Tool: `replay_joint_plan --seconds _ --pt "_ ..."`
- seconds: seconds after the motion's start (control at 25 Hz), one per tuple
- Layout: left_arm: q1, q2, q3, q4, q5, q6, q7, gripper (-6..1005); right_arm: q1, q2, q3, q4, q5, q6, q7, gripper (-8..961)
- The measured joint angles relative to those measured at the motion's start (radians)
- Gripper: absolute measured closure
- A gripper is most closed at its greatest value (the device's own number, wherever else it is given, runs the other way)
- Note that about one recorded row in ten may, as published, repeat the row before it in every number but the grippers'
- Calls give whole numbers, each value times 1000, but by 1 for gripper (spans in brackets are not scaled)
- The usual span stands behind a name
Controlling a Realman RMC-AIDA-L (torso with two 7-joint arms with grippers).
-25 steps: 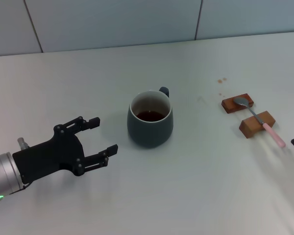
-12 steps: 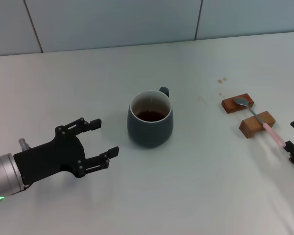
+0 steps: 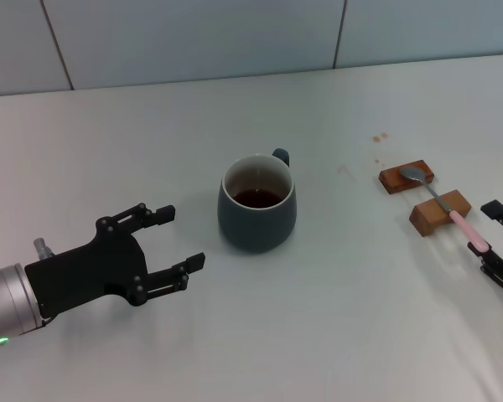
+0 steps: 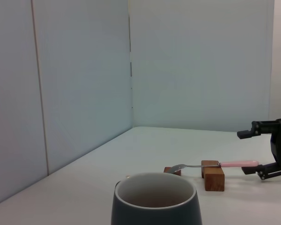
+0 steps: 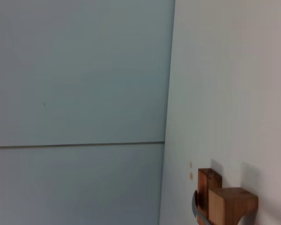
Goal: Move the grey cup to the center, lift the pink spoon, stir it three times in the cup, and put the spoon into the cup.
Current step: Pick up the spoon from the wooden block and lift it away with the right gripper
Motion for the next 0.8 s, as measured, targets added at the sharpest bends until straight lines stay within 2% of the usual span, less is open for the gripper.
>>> replay_joint_plan --seconds 0.44,0.8 --pt "1 0 2 0 0 4 1 200 6 0 -15 10 0 14 6 212" --pt "4 0 9 0 0 4 1 200 6 0 -15 16 0 34 4 376"
